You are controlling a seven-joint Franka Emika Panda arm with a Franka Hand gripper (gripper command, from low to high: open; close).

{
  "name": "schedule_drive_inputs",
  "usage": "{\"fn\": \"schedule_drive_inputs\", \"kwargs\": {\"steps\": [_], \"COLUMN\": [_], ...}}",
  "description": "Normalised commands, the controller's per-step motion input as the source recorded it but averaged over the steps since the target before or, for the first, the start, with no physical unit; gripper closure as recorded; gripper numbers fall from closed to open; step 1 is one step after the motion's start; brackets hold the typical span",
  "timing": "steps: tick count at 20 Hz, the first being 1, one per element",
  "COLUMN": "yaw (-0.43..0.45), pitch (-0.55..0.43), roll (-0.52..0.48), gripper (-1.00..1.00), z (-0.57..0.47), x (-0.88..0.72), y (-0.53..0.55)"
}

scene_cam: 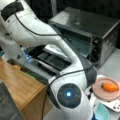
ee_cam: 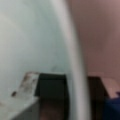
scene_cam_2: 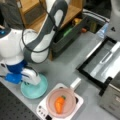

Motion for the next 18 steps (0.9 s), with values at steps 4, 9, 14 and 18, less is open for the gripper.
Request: {"fn": "schedule_drive_inputs", "kwargs": {"steps": [4,9,14,18], "yaw": [-0.026,-0.054,-0.067,-0.074], "pitch": [0.01,0.023,0.061,0.059], "roll": [0.256,0.218,0.208,0.227], "gripper": [1.0,1.0,1.0,1.0], "z": [0.05,0.14,0.23,0.28], "x": [0.0,-0.02,-0.07,-0.07], "y": [-0.1,-0.09,-0.05,0.01]}}
